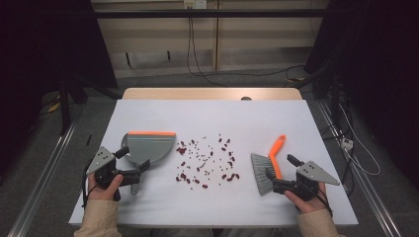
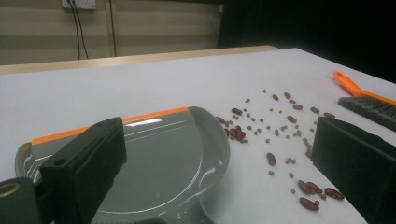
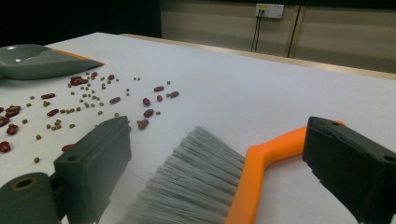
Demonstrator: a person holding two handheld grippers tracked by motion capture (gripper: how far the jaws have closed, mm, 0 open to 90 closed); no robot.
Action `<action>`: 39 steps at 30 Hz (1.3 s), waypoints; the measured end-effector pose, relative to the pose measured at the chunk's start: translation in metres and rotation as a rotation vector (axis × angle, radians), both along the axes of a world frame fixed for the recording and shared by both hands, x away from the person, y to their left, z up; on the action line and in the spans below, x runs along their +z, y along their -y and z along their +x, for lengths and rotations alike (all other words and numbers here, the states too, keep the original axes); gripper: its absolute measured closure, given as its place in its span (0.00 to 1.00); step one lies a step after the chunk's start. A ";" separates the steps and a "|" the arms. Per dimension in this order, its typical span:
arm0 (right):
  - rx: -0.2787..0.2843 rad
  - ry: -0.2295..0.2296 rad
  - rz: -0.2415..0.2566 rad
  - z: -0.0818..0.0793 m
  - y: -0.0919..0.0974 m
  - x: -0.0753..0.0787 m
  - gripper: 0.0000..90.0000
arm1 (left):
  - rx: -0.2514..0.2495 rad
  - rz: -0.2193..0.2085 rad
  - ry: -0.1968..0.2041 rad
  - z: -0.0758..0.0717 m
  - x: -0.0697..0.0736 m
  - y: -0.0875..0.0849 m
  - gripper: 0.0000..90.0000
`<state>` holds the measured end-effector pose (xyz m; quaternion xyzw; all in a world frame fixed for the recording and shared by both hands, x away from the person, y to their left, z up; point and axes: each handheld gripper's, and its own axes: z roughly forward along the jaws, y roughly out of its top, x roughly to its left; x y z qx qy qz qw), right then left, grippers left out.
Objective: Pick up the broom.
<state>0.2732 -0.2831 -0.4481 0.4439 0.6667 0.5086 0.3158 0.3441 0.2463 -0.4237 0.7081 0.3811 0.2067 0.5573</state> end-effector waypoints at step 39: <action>-0.226 -0.201 -0.081 0.072 0.017 -0.001 0.14 | 0.005 0.014 0.011 0.001 0.001 0.000 0.04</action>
